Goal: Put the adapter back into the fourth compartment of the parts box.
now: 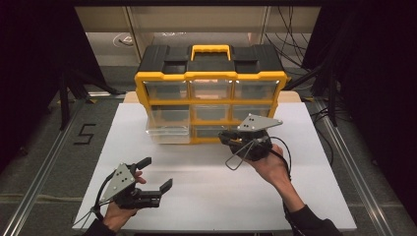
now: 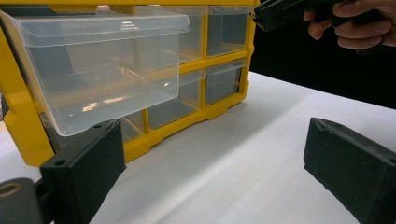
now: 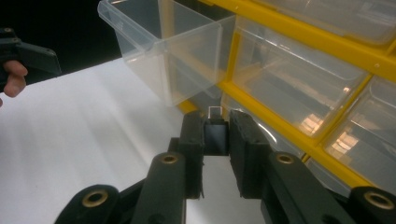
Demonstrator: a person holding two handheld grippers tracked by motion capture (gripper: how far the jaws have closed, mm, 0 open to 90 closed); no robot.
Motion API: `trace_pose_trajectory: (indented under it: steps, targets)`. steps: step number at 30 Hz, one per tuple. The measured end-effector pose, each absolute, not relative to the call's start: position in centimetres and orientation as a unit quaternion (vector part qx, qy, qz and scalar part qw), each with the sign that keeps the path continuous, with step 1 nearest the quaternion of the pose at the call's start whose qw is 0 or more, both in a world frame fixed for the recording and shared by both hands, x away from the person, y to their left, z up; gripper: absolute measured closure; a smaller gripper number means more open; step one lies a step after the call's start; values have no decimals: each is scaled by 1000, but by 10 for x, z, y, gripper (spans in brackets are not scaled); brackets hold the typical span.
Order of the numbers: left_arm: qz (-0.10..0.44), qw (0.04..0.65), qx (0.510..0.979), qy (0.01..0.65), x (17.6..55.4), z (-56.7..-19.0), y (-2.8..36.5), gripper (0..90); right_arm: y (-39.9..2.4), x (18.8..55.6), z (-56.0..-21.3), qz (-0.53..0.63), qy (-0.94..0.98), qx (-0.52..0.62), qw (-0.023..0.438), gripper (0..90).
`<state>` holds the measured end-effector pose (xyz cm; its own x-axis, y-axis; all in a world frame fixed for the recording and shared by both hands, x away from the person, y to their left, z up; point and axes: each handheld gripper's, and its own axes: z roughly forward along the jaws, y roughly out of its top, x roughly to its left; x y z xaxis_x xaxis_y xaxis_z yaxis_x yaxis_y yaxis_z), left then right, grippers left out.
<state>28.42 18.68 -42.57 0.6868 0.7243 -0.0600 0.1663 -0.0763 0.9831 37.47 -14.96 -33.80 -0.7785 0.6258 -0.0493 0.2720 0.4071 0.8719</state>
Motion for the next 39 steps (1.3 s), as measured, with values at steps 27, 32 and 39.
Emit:
trace_pose_trajectory:
  steps: [27, 32, 39]
  targets:
    - [230, 601, 694, 321, 285, -426, 188, 49, -120, 400, -313, 517, 794, 267, 176, 765]
    - [231, 602, 694, 322, 285, -426, 189, 49, -112, 402, -308, 518, 795, 261, 177, 765]
    - [231, 601, 695, 321, 285, -426, 188, 49, -106, 405, -304, 519, 796, 258, 176, 765]
